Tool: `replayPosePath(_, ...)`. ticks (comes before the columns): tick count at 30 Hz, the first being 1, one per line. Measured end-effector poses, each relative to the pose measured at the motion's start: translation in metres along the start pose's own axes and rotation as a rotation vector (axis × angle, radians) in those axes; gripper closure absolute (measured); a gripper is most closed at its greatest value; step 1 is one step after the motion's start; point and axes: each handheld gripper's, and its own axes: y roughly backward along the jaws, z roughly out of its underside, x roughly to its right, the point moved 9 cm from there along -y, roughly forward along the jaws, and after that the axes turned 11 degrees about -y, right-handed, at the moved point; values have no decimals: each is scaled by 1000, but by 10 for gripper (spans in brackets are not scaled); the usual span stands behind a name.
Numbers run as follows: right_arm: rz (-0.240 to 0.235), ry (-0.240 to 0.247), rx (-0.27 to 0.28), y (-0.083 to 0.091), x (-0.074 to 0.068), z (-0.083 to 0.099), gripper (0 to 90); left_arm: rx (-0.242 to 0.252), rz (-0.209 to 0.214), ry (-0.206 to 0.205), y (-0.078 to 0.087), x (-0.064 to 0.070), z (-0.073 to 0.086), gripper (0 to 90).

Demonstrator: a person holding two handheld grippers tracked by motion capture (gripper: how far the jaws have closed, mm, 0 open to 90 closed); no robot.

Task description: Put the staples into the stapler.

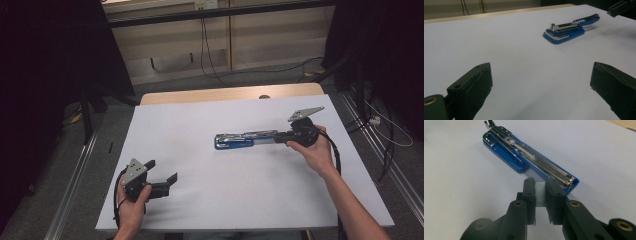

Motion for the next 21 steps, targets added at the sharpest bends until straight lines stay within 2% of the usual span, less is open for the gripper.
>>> replayPosePath(9,-20,14,21,-5,-7,-6,795,-5,-7,-11,0,0,0,43)
replayPosePath(16,-34,42,47,-4,-16,-18,794,-9,4,-15,-2,1,0,43)
replayPosePath(21,-56,63,53,-11,-25,-24,794,-9,9,-14,-2,2,0,43)
